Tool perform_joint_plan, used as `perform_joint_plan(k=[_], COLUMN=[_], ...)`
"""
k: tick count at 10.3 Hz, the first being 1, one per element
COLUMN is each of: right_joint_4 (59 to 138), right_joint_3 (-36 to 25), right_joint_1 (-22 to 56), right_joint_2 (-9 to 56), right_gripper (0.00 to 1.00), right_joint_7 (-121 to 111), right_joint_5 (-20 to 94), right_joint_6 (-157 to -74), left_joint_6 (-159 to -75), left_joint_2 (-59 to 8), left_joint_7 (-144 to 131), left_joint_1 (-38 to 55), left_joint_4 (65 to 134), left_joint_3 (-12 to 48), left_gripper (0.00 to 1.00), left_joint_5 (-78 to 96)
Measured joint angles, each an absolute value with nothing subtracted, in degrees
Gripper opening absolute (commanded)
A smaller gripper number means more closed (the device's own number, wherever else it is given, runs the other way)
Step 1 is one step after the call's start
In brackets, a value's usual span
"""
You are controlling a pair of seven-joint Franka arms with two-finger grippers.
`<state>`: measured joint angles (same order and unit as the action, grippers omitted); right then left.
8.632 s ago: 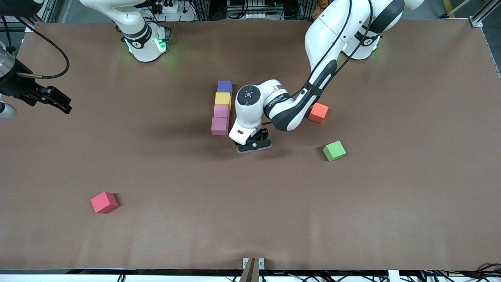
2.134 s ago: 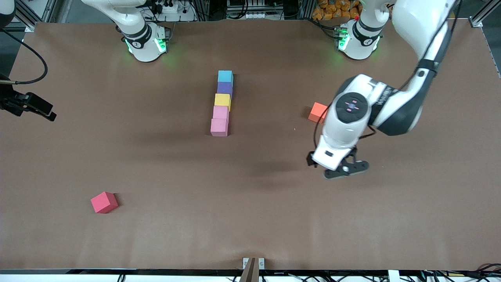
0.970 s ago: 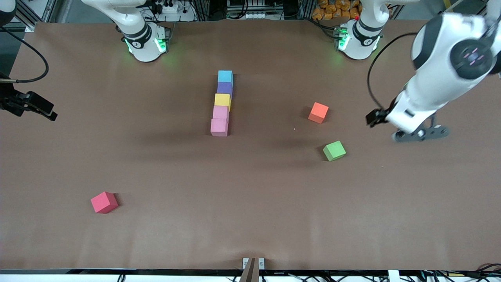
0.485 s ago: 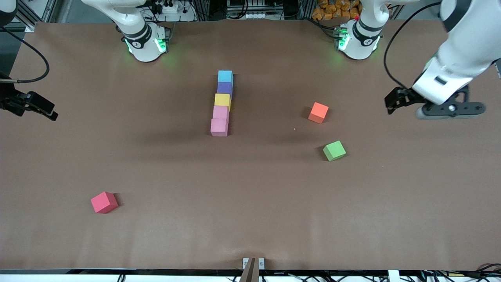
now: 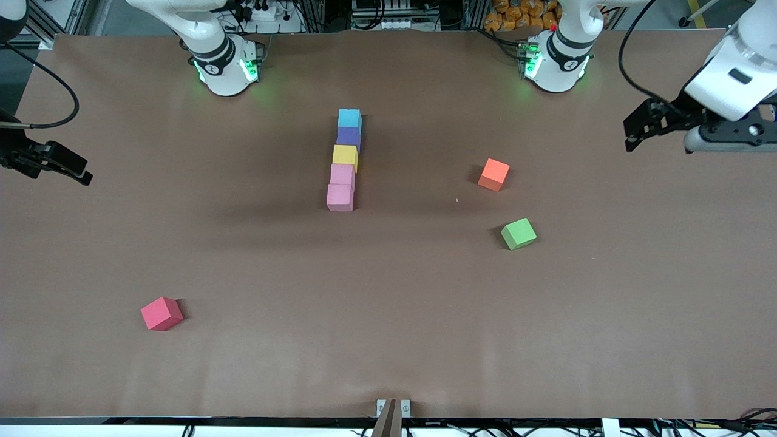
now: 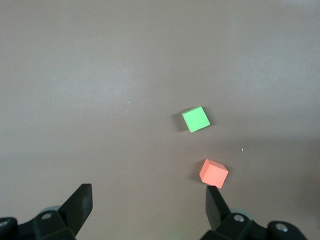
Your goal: Arrange blocks into number 1
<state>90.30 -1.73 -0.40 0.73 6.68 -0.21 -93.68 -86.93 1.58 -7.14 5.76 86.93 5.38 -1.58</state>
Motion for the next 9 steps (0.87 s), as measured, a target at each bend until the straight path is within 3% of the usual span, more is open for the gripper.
perform_joint_plan(k=[9], right_joint_4=[90.3], right_joint_3=[-1.7], right_joint_1=[-0.4], right_joint_2=[0.7], right_gripper=[1.00], right_joint_7=[6.7], right_joint_5=[-0.2], right_joint_6=[-93.2], left_joint_6=[-84.9], left_joint_2=[-0.3], left_joint_7=[-6.8], left_joint_1=[6.0], left_joint_4=[83.4], left_joint_3=[5.9], left_gripper=[1.00], left_joint_5=[-0.4])
